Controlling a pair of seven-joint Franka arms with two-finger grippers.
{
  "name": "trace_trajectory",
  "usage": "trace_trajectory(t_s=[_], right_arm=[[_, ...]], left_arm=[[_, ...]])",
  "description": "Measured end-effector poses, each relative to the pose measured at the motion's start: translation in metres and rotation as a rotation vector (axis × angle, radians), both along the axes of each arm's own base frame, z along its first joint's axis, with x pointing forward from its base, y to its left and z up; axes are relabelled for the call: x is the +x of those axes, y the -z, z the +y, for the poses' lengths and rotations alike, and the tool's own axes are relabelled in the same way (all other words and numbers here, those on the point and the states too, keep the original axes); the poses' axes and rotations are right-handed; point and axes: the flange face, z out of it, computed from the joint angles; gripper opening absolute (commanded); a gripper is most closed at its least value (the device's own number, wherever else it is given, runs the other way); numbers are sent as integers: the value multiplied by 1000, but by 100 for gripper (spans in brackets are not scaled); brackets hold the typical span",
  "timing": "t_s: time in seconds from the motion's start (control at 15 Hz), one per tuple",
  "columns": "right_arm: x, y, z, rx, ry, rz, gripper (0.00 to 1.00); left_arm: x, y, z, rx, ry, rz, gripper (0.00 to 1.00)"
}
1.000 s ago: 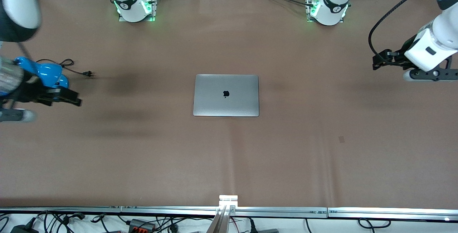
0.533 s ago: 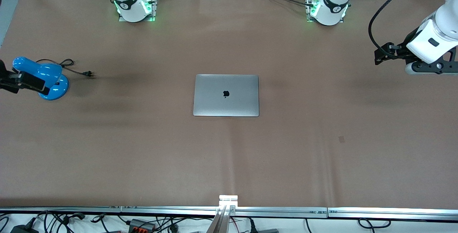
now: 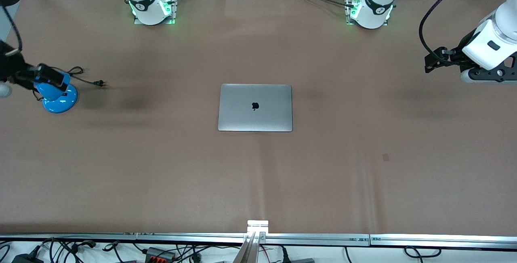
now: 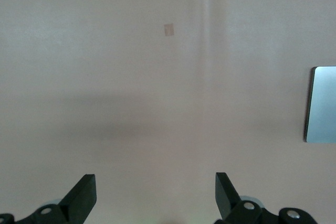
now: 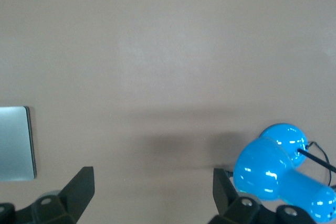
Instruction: Close laptop with both arms from behind
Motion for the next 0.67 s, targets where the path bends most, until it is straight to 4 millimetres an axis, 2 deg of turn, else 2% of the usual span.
trace_trajectory(t_s=[0.27,0.67], right_arm=[[-16,-11,1,3,-6,-2,100],[-21,-12,3,4,-8,21,100]], left_arm=[[0,-1,0,-1,0,-1,100],[0,-1,0,-1,0,-1,100]])
